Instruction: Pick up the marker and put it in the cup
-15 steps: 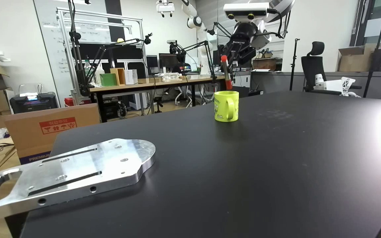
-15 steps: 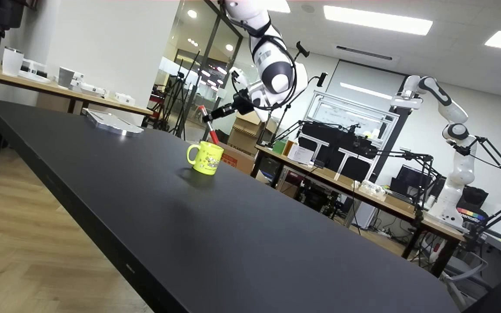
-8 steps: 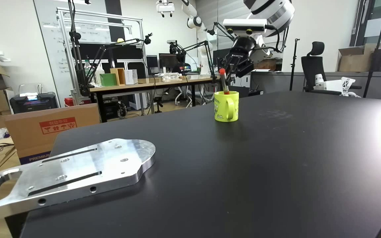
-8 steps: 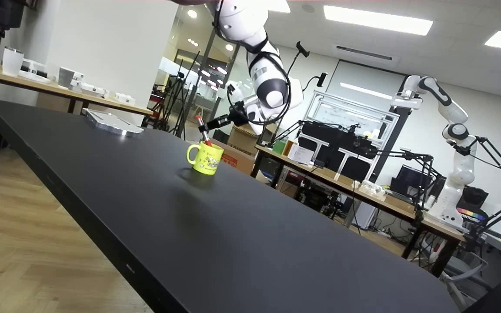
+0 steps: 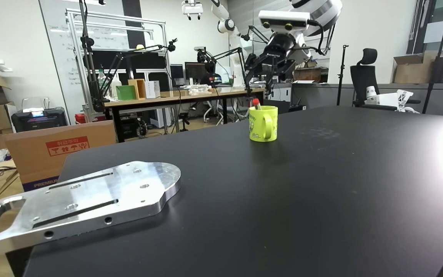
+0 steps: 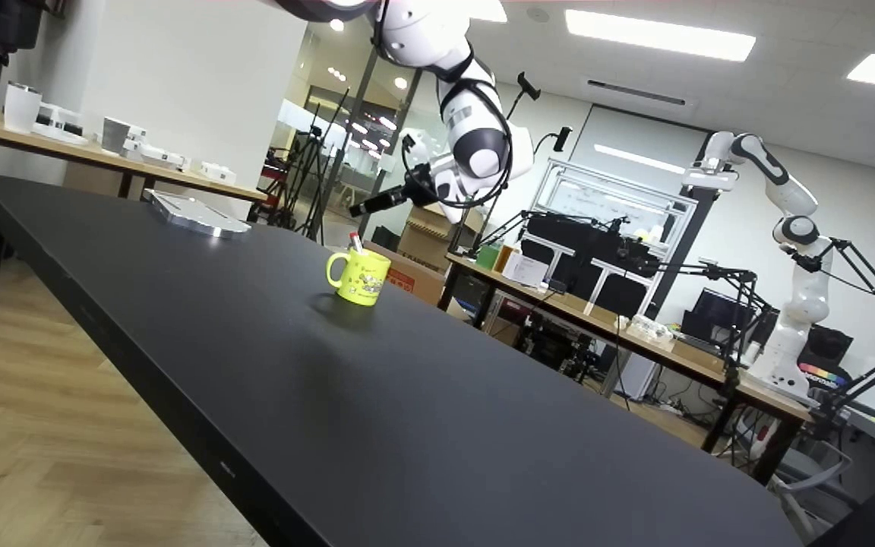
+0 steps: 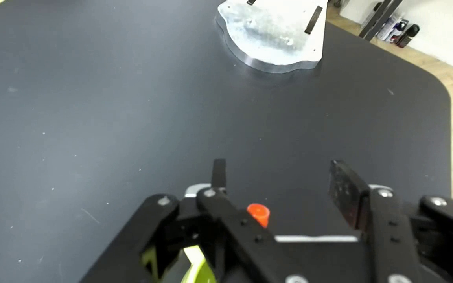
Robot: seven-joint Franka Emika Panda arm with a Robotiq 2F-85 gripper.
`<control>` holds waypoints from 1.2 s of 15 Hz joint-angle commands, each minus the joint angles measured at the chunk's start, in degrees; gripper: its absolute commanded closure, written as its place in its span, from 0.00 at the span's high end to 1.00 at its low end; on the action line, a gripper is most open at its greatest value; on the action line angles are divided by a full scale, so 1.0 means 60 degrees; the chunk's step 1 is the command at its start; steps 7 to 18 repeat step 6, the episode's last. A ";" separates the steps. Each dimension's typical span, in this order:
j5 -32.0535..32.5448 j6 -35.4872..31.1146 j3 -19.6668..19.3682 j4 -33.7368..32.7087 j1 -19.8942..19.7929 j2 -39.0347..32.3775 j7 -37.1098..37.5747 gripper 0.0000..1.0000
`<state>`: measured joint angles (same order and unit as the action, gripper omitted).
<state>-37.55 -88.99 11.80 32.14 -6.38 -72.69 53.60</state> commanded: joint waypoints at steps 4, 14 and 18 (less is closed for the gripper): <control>-0.0037 0.0416 0.0093 -0.0215 -0.0034 0.0384 0.0022 0.95; -0.0037 0.0504 0.0093 -0.0215 -0.0047 0.0452 0.0026 1.00; -0.0037 0.0504 0.0093 -0.0215 -0.0047 0.0452 0.0026 1.00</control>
